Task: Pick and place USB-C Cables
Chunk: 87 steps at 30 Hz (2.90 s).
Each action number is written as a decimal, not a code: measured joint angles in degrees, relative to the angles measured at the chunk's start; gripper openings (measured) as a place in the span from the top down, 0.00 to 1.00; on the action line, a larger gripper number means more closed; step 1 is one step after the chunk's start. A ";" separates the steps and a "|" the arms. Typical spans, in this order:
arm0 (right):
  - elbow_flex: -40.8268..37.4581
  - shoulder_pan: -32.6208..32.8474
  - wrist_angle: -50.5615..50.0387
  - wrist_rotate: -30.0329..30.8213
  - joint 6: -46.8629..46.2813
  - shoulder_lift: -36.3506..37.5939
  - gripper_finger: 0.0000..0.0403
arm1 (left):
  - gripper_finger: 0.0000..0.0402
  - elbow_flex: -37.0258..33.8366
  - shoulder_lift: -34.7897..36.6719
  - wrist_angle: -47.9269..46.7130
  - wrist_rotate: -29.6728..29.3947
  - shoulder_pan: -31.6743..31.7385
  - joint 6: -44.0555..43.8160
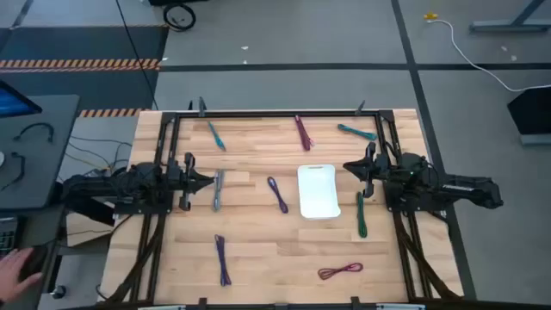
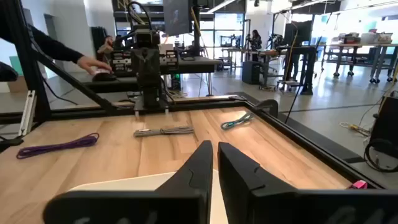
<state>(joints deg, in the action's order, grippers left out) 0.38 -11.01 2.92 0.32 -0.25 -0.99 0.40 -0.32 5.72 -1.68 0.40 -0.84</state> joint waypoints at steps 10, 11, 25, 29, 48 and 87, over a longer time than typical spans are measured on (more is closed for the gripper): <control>0.00 -0.01 0.00 0.01 0.00 -0.01 0.92 | 0.91 -0.02 0.01 0.01 0.00 0.00 0.00; 0.00 0.00 0.00 0.00 0.00 -0.02 0.92 | 0.91 -0.02 0.01 0.02 -0.01 0.02 0.02; -0.01 -0.02 0.00 0.02 0.00 -0.01 0.92 | 0.91 -0.02 0.02 0.02 0.00 0.01 0.00; -0.01 0.00 0.00 0.00 0.00 -0.01 0.92 | 0.91 -0.02 0.00 0.02 -0.02 0.02 0.02; -0.02 -0.02 5.26 3.71 -2.97 -0.02 0.92 | 0.91 -0.01 0.02 0.01 -0.01 0.02 0.00; 58.04 -15.47 -1.96 -1.78 -49.80 -73.74 0.92 | 0.91 0.00 0.00 0.02 -0.01 0.01 0.00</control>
<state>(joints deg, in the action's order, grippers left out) 58.42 -26.48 0.96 -1.46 -50.05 -74.73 0.40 -0.32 5.74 -1.69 0.42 -0.84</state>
